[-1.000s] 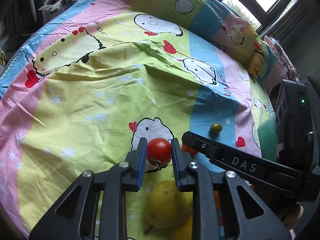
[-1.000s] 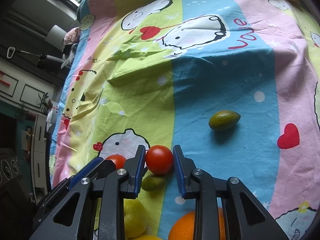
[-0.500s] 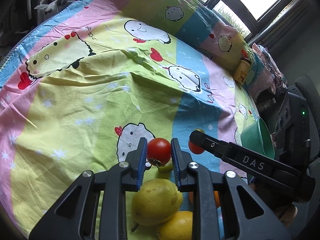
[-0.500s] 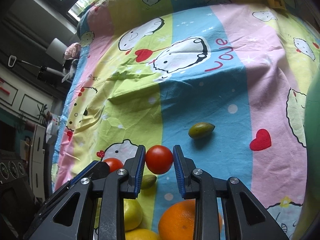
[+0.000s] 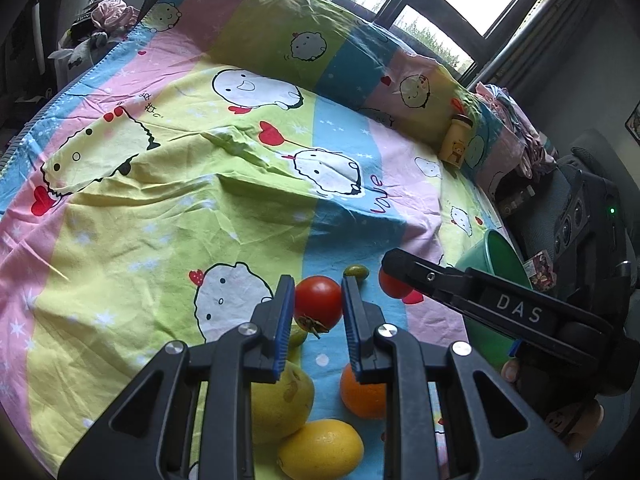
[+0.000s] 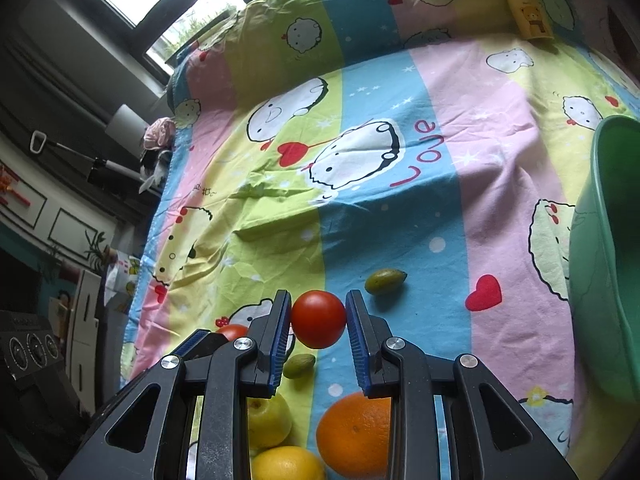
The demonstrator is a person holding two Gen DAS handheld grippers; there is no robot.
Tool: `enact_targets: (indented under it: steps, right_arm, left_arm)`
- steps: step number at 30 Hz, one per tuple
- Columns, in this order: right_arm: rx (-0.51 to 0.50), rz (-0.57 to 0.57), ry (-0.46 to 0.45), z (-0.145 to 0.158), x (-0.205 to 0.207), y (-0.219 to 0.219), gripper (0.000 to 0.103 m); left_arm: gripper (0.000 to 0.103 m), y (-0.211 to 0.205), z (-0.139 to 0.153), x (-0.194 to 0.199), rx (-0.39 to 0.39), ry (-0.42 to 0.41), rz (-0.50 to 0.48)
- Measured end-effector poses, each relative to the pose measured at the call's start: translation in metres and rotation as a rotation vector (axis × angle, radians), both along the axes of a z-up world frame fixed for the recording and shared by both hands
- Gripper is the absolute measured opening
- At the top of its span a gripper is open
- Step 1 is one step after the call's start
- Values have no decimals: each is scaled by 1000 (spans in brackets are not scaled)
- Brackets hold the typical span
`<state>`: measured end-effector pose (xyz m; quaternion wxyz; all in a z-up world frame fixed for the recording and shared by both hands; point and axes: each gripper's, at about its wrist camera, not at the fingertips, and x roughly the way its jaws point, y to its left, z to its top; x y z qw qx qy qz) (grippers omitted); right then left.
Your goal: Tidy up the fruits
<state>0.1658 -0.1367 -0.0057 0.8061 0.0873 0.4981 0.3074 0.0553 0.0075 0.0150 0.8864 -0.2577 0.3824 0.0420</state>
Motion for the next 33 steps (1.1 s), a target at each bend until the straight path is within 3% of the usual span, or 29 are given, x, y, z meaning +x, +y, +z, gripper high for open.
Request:
enact_targets:
  steps: [8, 18, 33]
  right_arm:
    - [64, -50, -59, 23, 1, -31, 30]
    - [144, -172, -48, 30, 13, -82, 30]
    - [211, -320, -69, 36, 17, -146, 30]
  left_arm:
    - [24, -13, 18, 5, -64, -67, -73]
    - [23, -37, 36, 25, -108, -105, -164]
    - [20, -93, 54, 59, -90, -140, -302]
